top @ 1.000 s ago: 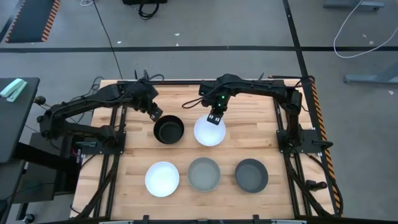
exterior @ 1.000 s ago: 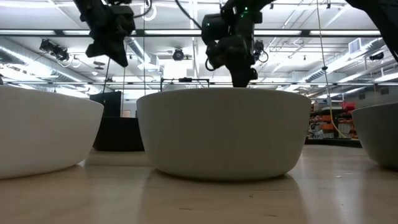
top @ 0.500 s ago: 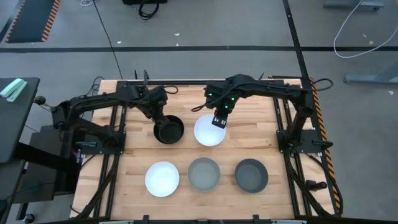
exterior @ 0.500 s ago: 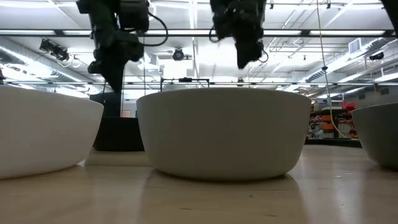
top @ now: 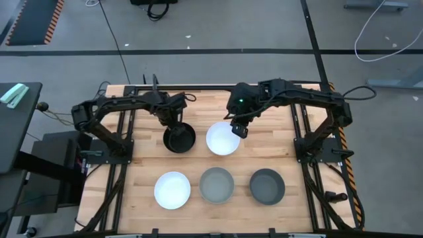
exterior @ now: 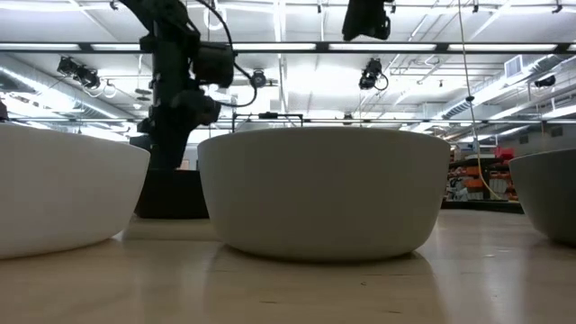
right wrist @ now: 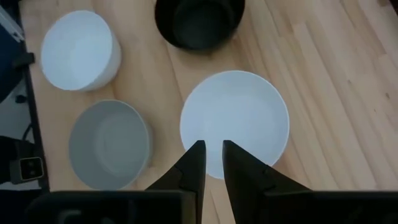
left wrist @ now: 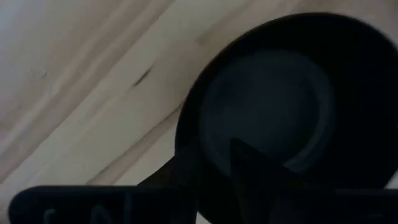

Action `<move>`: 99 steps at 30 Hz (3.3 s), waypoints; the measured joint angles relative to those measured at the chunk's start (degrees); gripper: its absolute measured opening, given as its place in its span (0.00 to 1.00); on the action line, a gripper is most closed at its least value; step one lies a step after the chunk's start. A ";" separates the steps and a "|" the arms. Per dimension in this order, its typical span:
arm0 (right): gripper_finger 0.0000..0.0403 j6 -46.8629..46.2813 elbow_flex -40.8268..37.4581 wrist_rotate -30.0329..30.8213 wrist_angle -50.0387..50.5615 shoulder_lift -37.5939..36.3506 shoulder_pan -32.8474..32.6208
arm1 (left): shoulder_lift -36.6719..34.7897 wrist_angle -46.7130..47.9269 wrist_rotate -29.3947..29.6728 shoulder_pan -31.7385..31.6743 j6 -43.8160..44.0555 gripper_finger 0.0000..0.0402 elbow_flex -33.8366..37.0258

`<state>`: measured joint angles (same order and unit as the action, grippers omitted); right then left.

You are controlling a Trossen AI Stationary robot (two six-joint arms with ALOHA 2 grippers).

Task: Nest bowls inside each other
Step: Stack the black bowl on top of the white bowl

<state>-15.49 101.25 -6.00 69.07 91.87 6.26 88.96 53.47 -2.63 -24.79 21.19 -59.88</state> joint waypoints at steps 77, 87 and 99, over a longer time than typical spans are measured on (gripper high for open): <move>0.15 -1.18 -0.07 1.70 -3.05 0.60 -4.67 | 13.17 2.70 -3.66 -7.15 -5.50 0.33 -5.33; 0.15 1.77 -0.08 3.20 -0.66 0.60 -4.70 | 13.01 1.33 -4.86 -6.06 -5.44 0.15 -5.46; 0.14 2.66 -1.81 5.55 -0.38 0.03 -4.67 | 12.99 2.36 -4.98 -3.63 -6.51 0.03 -6.85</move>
<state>-12.82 99.44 -0.45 68.69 91.90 1.58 101.95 55.83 -7.61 -28.42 14.68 -66.73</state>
